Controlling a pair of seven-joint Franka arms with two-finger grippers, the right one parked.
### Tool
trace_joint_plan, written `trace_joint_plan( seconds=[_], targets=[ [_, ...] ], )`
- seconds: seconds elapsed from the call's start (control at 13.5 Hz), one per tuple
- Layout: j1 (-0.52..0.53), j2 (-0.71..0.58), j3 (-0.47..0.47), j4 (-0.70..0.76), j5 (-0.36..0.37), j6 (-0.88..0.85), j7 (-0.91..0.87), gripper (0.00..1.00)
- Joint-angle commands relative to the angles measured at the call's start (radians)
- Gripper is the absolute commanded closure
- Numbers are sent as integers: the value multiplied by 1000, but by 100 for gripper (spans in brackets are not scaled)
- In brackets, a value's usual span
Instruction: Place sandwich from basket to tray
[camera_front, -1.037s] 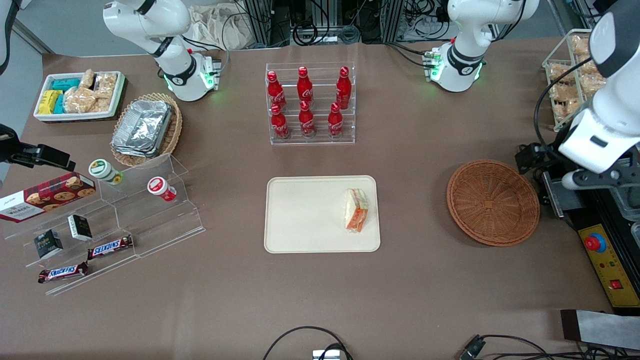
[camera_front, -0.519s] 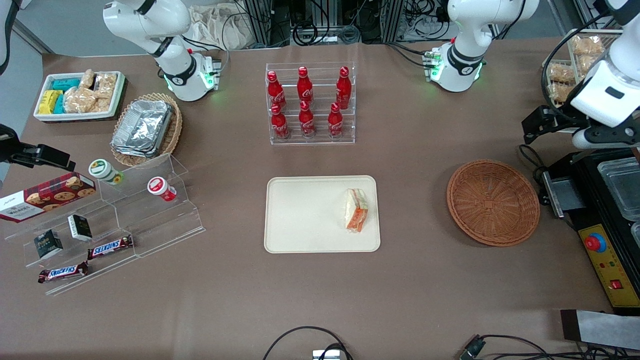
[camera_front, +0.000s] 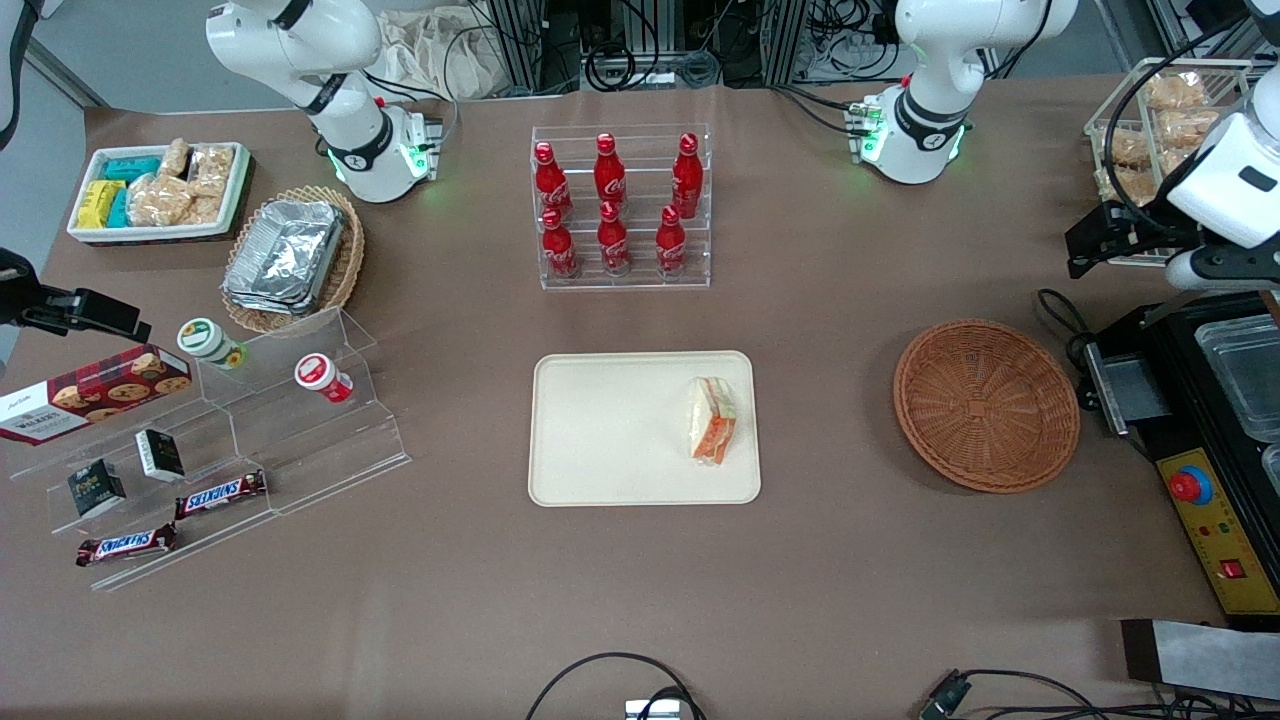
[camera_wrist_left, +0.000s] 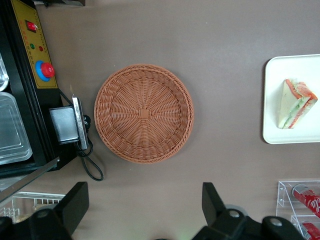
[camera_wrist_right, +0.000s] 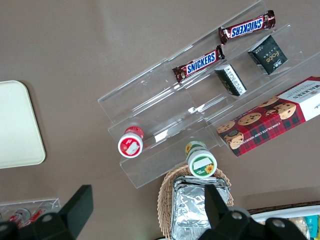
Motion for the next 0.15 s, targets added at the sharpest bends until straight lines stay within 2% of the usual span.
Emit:
trace_joint_plan(
  seconds=[0.0, 0.07],
  targets=[
    [11, -4, -5, -4, -11, -10, 21, 0],
    [11, -4, -3, -5, -14, -12, 21, 0]
  ],
)
